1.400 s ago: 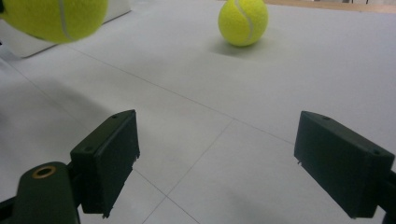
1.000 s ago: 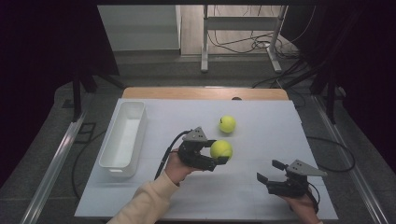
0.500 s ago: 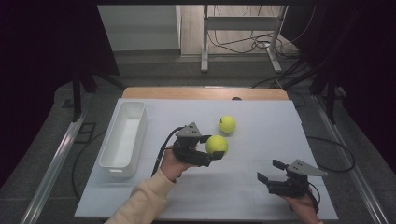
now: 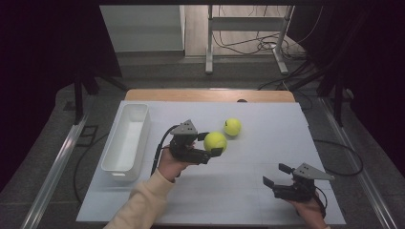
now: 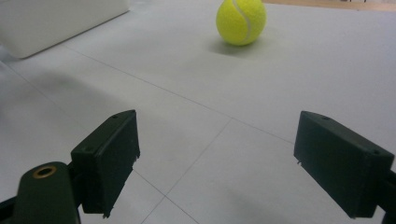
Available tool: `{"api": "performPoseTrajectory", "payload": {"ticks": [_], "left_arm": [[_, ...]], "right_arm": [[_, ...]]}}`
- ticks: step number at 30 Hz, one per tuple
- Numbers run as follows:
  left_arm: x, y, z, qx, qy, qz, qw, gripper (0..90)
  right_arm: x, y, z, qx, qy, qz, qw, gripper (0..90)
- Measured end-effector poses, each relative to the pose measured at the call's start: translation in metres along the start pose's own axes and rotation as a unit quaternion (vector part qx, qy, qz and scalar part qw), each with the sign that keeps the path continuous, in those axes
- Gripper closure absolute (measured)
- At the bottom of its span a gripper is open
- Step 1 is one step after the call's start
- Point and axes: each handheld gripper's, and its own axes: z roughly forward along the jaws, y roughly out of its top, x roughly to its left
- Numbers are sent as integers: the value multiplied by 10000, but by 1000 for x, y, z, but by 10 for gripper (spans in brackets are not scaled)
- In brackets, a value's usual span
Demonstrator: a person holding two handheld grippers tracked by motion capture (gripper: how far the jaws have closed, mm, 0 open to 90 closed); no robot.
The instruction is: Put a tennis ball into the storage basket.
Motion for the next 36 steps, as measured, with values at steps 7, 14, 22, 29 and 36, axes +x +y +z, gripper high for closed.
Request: {"api": "performPoseTrajectory", "payload": {"ticks": [7,14,22,29,36], "left_arm": [[5,0,-4,-53,64,-44,10000,261],[9,2,-12,-164,105,-79,9998,261],[13,4,-19,-230,175,-104,9995,261],[15,5,-24,-251,238,-84,9994,261],[17,5,-29,-310,283,-98,9991,261]], "right_arm": [[0,0,0,-2,-11,8,10000,148],[0,0,0,-3,-16,11,10000,149],[0,0,0,5,-19,14,10000,149],[-1,0,0,11,-23,17,10000,149],[-1,0,0,12,-27,16,10000,149]]}}
